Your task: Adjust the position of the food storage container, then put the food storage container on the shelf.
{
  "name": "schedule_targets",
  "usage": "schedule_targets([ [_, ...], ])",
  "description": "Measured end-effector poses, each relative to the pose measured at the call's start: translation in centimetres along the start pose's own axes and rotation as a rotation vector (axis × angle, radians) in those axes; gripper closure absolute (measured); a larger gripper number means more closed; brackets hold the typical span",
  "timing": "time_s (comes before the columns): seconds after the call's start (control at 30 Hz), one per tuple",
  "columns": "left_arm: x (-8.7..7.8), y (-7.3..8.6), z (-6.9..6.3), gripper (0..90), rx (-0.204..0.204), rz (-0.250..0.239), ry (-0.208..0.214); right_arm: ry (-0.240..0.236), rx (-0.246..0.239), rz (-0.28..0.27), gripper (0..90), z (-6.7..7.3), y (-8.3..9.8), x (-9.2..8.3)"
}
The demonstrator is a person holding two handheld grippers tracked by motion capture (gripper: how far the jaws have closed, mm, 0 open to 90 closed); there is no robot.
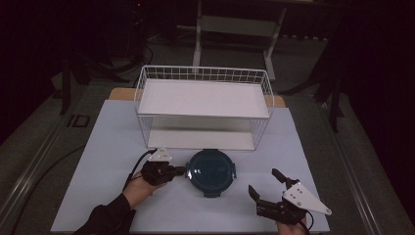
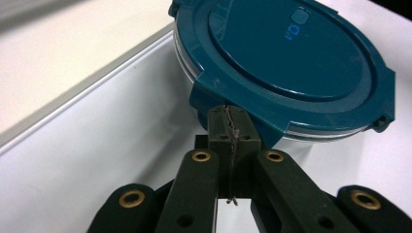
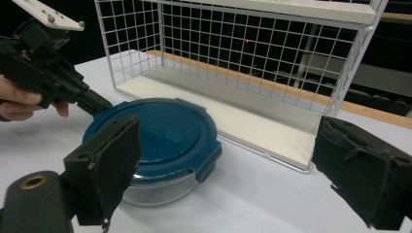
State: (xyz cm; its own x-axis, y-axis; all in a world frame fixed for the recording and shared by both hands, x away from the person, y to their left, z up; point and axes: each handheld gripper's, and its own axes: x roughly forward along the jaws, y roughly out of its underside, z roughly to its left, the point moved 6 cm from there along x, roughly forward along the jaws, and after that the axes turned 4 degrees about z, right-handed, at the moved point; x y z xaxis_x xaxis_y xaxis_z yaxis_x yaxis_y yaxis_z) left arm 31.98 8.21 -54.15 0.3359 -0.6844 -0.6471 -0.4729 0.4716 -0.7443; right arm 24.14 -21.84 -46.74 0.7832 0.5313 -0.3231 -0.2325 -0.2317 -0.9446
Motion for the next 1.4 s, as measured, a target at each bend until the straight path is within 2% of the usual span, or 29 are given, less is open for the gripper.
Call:
schedule_targets([
  [0.13,0.4,-0.4,0.0,89.8,0.007,0.009,-0.006,0.003,0.004,-0.01,10.2,0.0,-0.1,-0.1],
  [0.3,0.7,-0.6,0.0,89.7,-0.003,-0.002,-0.01,0.007,-0.011,-0.008,10.2,0.1,-0.1,-0.1],
  [0.37,0.7,-0.7,0.1,88.7,-0.005,0.0,-0.031,0.016,-0.014,-0.014,10.2,0.1,-0.1,-0.1],
  [0.4,0.5,-0.8,0.2,83.5,0.002,-0.01,-0.039,0.017,-0.012,-0.016,10.3,0.0,-0.1,-0.1],
  [0.47,-0.2,-0.9,0.4,75.7,-0.009,-0.028,-0.028,0.022,-0.011,-0.017,10.2,-0.1,-0.1,-0.2],
  [0.57,-1.6,-0.9,0.4,55.4,-0.026,-0.06,-0.029,0.029,-0.009,-0.022,10.2,-0.2,-0.2,-0.2],
  [0.67,-2.7,-0.8,0.3,32.3,-0.055,-0.102,0.022,0.002,-0.009,-0.016,10.3,0.0,-0.1,0.0],
  [0.73,-3.1,-0.8,0.0,18.1,-0.059,-0.099,0.041,0.009,-0.032,-0.003,10.3,0.1,0.0,0.3],
  [0.8,-3.5,-0.9,-0.7,12.0,-0.046,-0.088,0.061,0.006,-0.038,-0.002,10.3,0.4,0.0,0.4],
  [0.83,-3.5,-0.9,-0.7,6.1,-0.046,-0.088,0.061,0.006,-0.038,-0.002,10.3,0.4,0.0,0.4],
  [0.93,-3.8,-1.3,-1.3,5.0,-0.05,-0.072,0.07,0.018,-0.054,-0.027,10.3,0.4,-0.3,0.4],
  [1.1,-4.2,-2.3,-2.0,3.7,-0.061,-0.088,0.066,0.027,-0.052,-0.035,10.3,0.3,-0.8,0.2],
  [1.13,-4.4,-3.0,-2.2,3.7,-0.067,-0.095,0.07,0.022,-0.046,-0.037,10.3,0.3,-0.9,0.1],
  [1.17,-4.4,-3.2,-2.3,3.7,-0.069,-0.102,0.067,-0.011,-0.036,-0.039,15.6,0.3,-1.2,0.0],
  [1.27,-4.3,-3.8,-2.2,3.7,-0.078,-0.113,0.06,-0.039,-0.02,-0.056,14.8,0.4,-1.4,-0.1],
  [1.4,-4.2,-4.3,-2.1,2.6,-0.112,-0.126,0.08,-0.061,-0.019,-0.046,15.3,0.5,-1.8,-0.1],
])
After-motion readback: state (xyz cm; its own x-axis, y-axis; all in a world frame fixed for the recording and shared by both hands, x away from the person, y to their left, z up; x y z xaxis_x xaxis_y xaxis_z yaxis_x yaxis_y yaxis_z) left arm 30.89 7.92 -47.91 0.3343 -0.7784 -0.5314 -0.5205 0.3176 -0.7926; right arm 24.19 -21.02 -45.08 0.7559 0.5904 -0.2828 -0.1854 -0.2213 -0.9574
